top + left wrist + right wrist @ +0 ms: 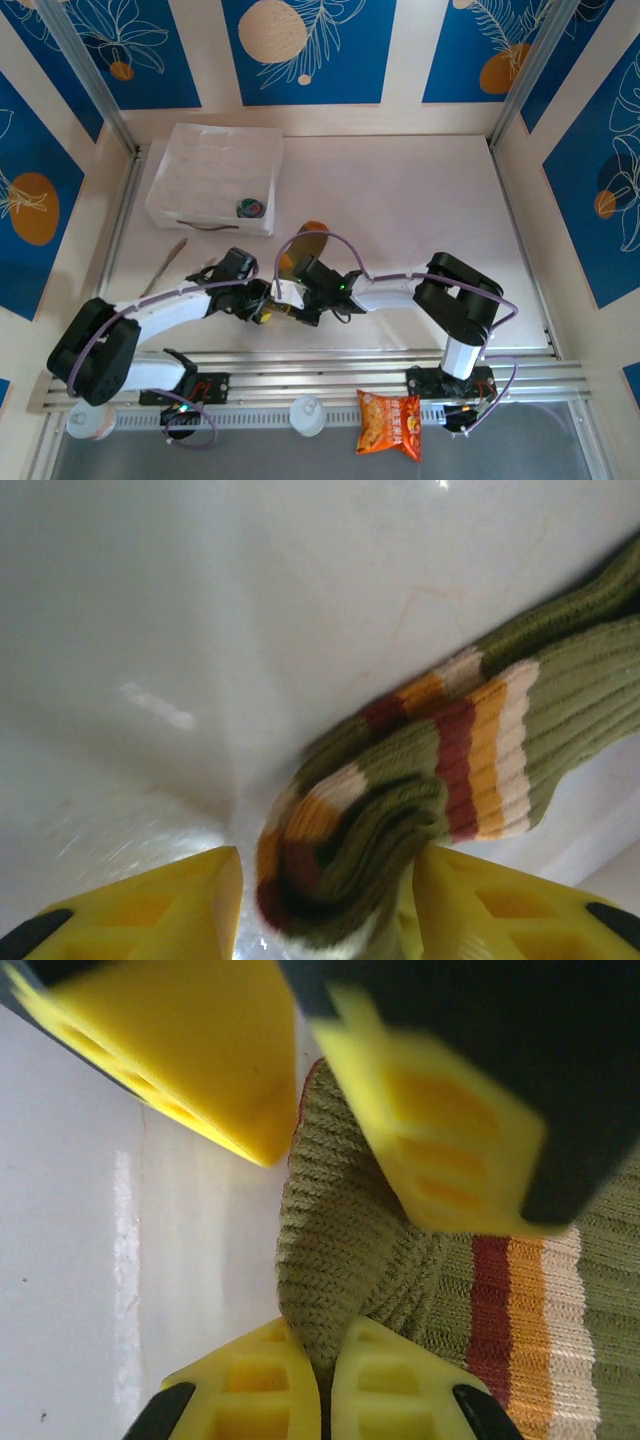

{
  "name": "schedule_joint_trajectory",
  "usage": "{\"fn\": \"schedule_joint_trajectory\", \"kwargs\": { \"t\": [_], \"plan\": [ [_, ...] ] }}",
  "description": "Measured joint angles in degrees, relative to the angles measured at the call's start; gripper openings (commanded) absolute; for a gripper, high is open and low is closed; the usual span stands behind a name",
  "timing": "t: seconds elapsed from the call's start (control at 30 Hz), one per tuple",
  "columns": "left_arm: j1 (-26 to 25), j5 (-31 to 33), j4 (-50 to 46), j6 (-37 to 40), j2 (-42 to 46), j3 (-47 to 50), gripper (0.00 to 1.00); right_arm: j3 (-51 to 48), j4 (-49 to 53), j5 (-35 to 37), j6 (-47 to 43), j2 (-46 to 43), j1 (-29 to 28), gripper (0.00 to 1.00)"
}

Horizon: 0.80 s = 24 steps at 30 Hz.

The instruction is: Roll the socks

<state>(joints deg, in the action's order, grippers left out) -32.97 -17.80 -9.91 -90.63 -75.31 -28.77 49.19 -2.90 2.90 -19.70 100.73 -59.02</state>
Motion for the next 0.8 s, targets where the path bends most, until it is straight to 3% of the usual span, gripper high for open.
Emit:
{"fn": "schedule_joint_trajectory", "kwargs": {
  "t": [0.13,0.3,0.57,0.7,0.8],
  "plan": [
    [-0.09,-0.57,-1.20,-0.90,-1.57,-0.74,0.19,-0.26,-0.39,-1.01,0.87,-0.02,0.00,0.00],
    [-0.48,-0.09,-1.77,-1.44,-1.07,-1.18,0.00,-0.57,-0.52,-3.32,2.56,-0.17,1.09,0.00],
    [-1.33,-1.75,-9.03,-7.19,7.78,3.74,0.00,1.95,4.15,-19.78,6.43,1.29,3.91,0.00],
    [-1.33,-2.82,-8.57,-11.54,7.61,4.26,0.00,4.59,7.56,-27.96,11.39,3.58,6.49,0.00],
    [-1.27,-3.78,-9.14,-14.40,5.16,2.99,0.00,5.99,9.97,-31.61,13.90,5.35,7.63,0.14]
  ]
}}
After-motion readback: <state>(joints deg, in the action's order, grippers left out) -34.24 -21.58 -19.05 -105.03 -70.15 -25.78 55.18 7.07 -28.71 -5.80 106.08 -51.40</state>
